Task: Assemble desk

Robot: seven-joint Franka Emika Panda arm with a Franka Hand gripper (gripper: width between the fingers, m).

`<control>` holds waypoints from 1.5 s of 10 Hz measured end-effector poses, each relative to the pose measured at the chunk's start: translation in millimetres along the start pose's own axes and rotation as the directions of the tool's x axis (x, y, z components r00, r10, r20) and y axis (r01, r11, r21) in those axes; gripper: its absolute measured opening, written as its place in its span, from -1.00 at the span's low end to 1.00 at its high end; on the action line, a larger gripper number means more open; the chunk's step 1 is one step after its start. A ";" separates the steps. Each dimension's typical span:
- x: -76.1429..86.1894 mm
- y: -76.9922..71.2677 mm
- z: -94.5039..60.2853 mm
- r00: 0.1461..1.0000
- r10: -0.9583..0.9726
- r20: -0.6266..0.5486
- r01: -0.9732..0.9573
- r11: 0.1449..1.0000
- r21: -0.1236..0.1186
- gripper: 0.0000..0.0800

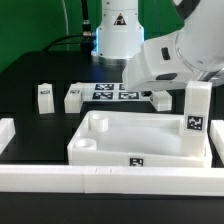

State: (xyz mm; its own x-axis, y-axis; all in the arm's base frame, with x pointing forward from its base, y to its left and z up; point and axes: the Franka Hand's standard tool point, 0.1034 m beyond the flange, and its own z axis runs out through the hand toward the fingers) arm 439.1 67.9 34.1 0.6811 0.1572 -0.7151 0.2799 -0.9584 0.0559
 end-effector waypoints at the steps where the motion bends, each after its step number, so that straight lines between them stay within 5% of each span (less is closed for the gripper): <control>1: 0.5 0.6 0.0 1.000 0.001 -0.003 -0.001 1.000 0.001 0.62; 5: -8.0 0.1 6.4 0.981 0.008 0.195 -0.008 1.000 -0.003 0.62; 15: -2.9 -12.0 17.7 0.981 -0.015 0.192 0.016 1.000 -0.002 0.62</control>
Offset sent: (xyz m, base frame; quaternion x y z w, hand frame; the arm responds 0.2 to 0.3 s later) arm -0.0024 0.0049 0.0055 0.0121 -0.1270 0.0030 0.9918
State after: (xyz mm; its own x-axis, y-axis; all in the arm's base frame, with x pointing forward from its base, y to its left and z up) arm 421.8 74.7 23.2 0.5345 0.1232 -0.8362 0.2917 -0.9554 0.0457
